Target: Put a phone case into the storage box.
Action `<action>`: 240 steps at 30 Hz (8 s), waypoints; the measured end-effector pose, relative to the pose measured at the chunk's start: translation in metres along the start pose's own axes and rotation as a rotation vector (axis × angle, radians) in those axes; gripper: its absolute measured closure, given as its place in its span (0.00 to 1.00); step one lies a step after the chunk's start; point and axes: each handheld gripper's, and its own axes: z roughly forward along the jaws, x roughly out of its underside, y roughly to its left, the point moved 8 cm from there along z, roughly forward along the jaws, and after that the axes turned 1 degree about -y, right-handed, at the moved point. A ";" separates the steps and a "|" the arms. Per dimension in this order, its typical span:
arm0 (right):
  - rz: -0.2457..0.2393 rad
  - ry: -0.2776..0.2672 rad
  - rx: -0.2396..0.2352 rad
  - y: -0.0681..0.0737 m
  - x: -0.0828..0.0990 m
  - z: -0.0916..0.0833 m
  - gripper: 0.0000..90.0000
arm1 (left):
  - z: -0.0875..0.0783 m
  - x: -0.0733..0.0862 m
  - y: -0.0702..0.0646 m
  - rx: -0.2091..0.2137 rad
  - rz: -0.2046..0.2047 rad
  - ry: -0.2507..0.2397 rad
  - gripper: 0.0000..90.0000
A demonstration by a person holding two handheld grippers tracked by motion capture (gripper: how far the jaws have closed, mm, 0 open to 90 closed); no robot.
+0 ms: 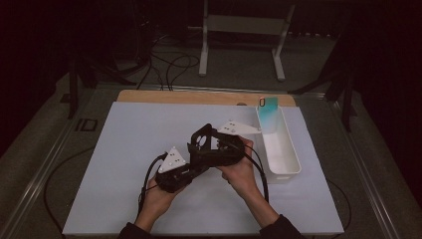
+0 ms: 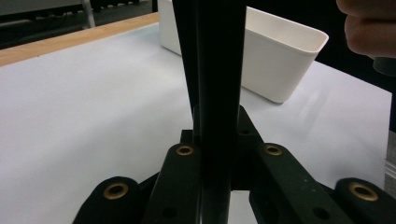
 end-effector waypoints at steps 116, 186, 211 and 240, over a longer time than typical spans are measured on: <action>0.027 -0.045 0.185 -0.069 -0.032 -0.020 0.16 | -0.099 0.082 0.094 -0.400 -0.006 -0.044 0.00; 0.036 -0.043 0.369 -0.146 -0.055 -0.029 0.16 | -0.096 0.083 0.093 -0.399 -0.009 -0.036 0.00; 0.054 -0.045 0.440 -0.175 -0.058 -0.037 0.16 | -0.096 0.083 0.093 -0.400 -0.006 -0.033 0.00; 0.005 -0.003 0.546 -0.199 -0.058 -0.043 0.16 | -0.095 0.084 0.093 -0.401 -0.003 -0.029 0.00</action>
